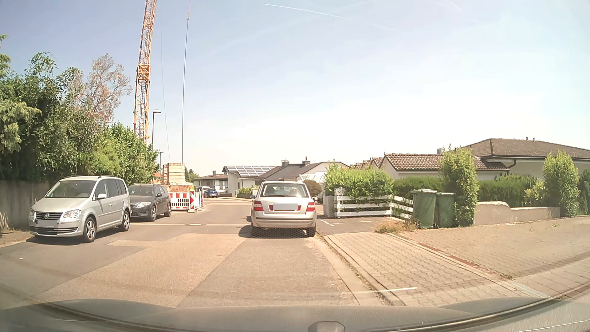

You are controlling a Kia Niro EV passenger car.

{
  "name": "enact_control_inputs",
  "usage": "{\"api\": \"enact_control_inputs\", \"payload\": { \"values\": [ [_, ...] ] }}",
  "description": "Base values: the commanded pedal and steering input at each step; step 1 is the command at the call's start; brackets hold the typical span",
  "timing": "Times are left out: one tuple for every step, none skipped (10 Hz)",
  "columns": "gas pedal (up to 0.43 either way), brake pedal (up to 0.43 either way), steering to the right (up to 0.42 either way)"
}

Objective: Follow the waypoints while adhering to traffic rules and regulations

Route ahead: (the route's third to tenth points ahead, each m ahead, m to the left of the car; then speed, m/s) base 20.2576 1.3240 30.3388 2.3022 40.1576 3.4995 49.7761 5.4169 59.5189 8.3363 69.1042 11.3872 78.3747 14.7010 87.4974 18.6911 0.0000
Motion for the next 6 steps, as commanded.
{"api": "enact_control_inputs", "payload": {
  "values": [
    [0.0, 0.0, -0.363],
    [0.0, 0.0, -0.38],
    [0.0, 0.0, -0.393],
    [0.0, 0.0, -0.401],
    [0.0, 0.0, -0.41],
    [0.0, 0.0, -0.419]
  ]
}}
